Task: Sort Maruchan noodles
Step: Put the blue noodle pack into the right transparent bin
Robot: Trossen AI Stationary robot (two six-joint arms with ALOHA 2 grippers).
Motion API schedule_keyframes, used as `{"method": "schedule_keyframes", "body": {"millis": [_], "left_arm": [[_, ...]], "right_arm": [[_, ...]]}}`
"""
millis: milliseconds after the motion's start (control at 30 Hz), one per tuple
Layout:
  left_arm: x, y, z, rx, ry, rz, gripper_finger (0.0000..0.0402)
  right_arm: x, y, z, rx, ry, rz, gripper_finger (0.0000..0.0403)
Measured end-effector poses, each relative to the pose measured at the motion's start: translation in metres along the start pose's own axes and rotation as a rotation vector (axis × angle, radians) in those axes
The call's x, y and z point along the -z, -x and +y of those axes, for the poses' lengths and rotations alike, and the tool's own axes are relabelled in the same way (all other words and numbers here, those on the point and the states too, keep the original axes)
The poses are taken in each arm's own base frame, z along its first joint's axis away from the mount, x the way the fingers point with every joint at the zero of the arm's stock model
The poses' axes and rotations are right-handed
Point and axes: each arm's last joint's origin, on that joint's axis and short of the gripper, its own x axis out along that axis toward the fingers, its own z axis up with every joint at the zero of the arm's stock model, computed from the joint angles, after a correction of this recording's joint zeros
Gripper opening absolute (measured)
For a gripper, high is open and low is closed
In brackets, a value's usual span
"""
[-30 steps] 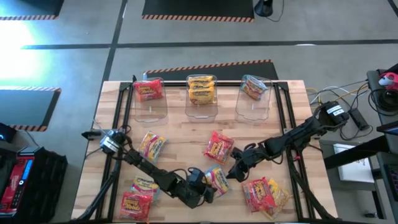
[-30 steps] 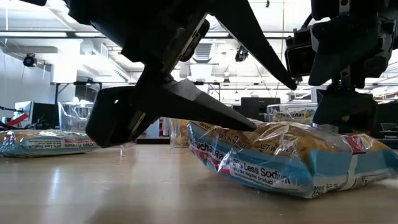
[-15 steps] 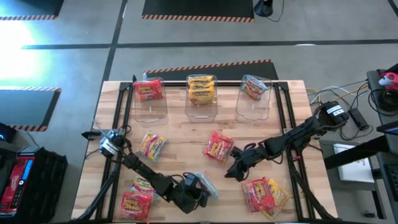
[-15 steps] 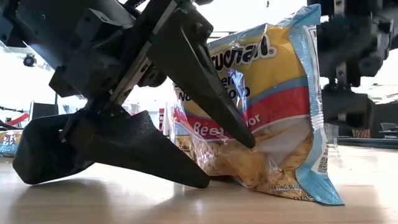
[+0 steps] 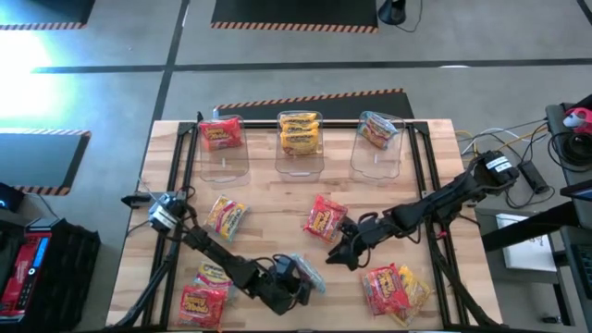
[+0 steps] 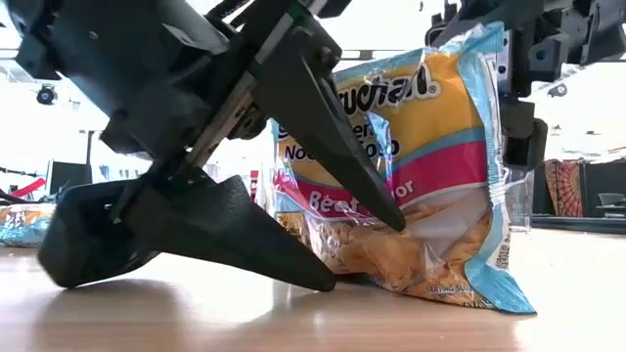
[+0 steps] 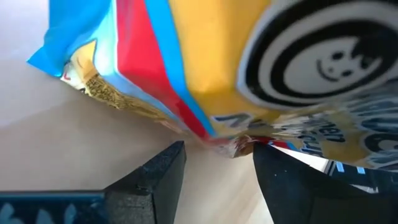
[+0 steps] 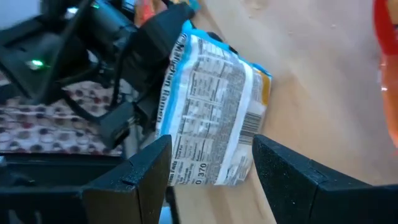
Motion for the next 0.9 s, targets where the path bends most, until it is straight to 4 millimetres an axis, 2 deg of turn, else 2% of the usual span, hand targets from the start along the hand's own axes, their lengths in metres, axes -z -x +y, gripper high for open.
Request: {"method": "schedule_keyframes", "body": {"millis": [167, 367, 500, 667, 900], "left_arm": [[-0.006, -0.005, 0.001, -0.009, 0.008, -0.018, 0.0164], [-0.009, -0.008, 0.003, -0.016, 0.012, -0.027, 0.0149], [-0.012, -0.01, 0.003, -0.017, 0.02, -0.043, 0.0147], [-0.013, -0.011, 0.003, -0.019, 0.023, -0.048, 0.0146], [-0.014, -0.011, 0.004, -0.023, 0.024, -0.054, 0.0146]], "right_arm": [[-0.004, -0.003, 0.006, 0.133, 0.069, 0.039, 0.0212], [-0.009, -0.009, 0.014, 0.12, 0.104, 0.034, 0.0212], [-0.008, -0.022, 0.014, 0.127, 0.111, 0.072, 0.0212], [-0.012, -0.045, 0.023, 0.096, 0.145, 0.121, 0.0212], [-0.02, -0.066, 0.04, 0.167, 0.232, 0.226, 0.0212]]}}
